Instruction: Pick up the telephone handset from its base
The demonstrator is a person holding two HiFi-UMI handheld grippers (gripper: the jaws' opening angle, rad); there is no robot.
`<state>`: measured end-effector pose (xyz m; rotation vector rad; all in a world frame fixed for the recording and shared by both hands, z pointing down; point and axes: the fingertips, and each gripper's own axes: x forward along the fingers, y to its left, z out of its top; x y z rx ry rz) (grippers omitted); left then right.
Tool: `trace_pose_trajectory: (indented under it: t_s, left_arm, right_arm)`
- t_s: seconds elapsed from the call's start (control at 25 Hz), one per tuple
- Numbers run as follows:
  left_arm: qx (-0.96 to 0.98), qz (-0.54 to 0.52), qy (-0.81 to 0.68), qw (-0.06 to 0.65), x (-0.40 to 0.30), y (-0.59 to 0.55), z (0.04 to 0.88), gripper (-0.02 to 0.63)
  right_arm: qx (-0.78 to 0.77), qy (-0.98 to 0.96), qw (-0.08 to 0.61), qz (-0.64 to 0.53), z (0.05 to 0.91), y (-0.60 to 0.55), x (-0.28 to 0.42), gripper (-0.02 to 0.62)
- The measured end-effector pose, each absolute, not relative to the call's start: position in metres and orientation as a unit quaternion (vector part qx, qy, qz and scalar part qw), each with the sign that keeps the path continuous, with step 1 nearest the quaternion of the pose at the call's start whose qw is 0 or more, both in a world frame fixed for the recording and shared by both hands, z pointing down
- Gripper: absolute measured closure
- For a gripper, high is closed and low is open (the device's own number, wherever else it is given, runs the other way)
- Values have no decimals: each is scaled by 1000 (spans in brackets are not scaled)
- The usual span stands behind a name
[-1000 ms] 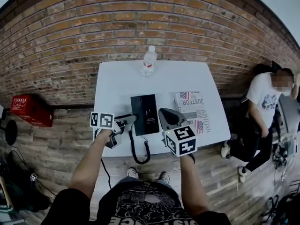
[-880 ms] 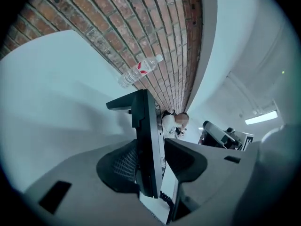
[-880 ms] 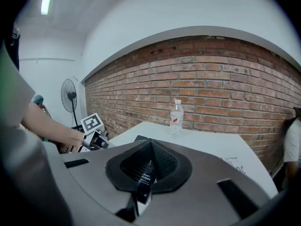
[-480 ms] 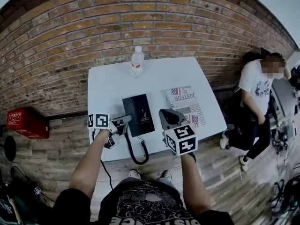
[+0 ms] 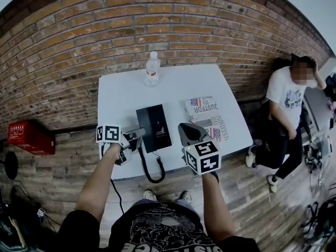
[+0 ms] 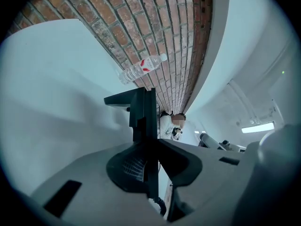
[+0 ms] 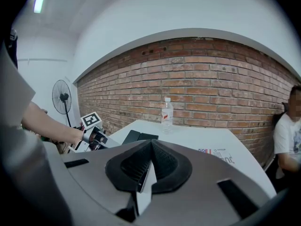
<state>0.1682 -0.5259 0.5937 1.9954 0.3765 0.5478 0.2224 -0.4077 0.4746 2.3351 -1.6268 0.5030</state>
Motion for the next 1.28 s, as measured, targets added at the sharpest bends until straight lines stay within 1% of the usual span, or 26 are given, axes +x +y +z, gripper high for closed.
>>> trace_pose_trajectory:
  t_s: [0.24,0.48,1.0,1.28]
  left_arm:
    - [833,206,134,495,164,-524,579,534]
    - [851,180,121,478,159,-520,554,534]
    - [896,98,108,420,183,-481,458,534]
    - [921,62,92,374,202,-454,415,534]
  right_arm:
    - [794,-570,122,171,472,-401,223,597]
    - [789,-580,115,165,466,-394,224,597]
    - [792,-588,97,130,428,-355,255,597]
    - [803,-579,86,114,412,-328,278,597]
